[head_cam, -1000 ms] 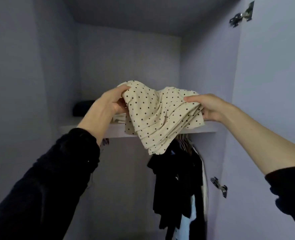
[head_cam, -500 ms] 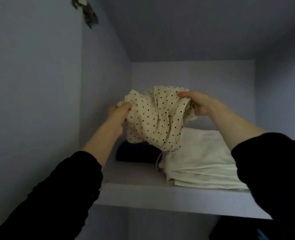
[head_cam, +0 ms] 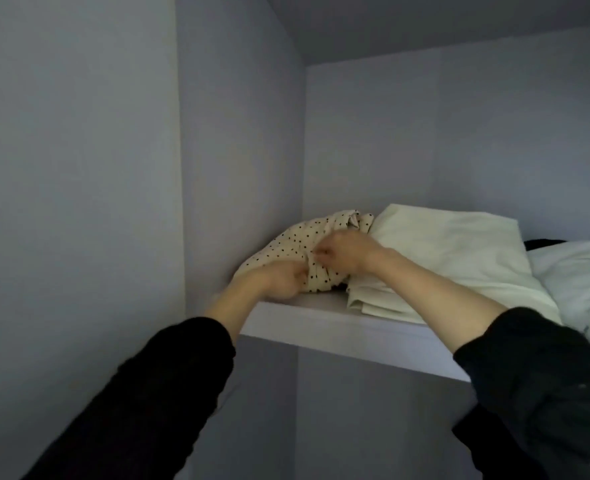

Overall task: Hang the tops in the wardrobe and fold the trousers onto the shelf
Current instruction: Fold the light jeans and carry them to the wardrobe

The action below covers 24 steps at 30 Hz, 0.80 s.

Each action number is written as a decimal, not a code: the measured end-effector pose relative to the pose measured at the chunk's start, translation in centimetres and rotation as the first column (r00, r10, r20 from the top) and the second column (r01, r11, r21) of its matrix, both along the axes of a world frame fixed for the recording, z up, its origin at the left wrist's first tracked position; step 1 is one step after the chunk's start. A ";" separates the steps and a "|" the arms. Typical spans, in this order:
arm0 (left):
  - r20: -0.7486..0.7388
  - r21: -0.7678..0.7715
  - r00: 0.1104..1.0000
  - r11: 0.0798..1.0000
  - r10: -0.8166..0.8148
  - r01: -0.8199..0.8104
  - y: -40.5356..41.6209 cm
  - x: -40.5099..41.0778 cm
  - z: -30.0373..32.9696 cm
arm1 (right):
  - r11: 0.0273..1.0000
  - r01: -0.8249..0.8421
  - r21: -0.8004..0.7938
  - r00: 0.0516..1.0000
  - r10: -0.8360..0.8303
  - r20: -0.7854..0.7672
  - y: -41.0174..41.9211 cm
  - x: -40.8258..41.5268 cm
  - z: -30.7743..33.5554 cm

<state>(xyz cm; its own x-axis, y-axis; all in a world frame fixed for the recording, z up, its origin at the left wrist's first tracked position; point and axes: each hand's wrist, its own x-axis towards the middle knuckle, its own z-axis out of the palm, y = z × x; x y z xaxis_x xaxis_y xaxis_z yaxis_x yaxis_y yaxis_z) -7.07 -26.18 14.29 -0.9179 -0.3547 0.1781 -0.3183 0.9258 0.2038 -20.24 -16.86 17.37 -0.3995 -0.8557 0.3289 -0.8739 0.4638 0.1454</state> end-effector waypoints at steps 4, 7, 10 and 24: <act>-0.075 -0.020 0.995 0.997 0.070 -0.072 1.6 1.1 -3.2 | 0.967 0.103 0.235 0.993 -0.087 -0.076 1.5 0.7 -2.7; -0.184 0.046 0.973 0.990 0.140 -0.134 3.3 4.1 -2.0 | 0.977 0.064 0.204 0.998 -0.060 -0.024 2.9 3.5 -1.8; -0.320 0.110 0.930 0.982 0.179 -0.152 4.8 7.7 -2.2 | 0.991 -0.135 0.010 0.988 0.134 0.080 4.3 7.0 -3.1; -0.266 0.626 0.575 0.592 0.773 -0.506 17.1 41.0 -25.5 | 0.807 -0.590 -0.027 0.682 0.517 0.517 9.3 36.3 -25.8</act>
<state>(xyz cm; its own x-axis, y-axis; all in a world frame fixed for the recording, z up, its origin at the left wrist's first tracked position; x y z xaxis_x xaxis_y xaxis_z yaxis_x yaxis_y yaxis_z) 33.96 -9.13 -11.26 -0.2339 -0.9602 0.1528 -0.5210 0.2564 0.8141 16.03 -7.54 -8.45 0.0910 -0.9910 0.0980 -0.9327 -0.1193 -0.3405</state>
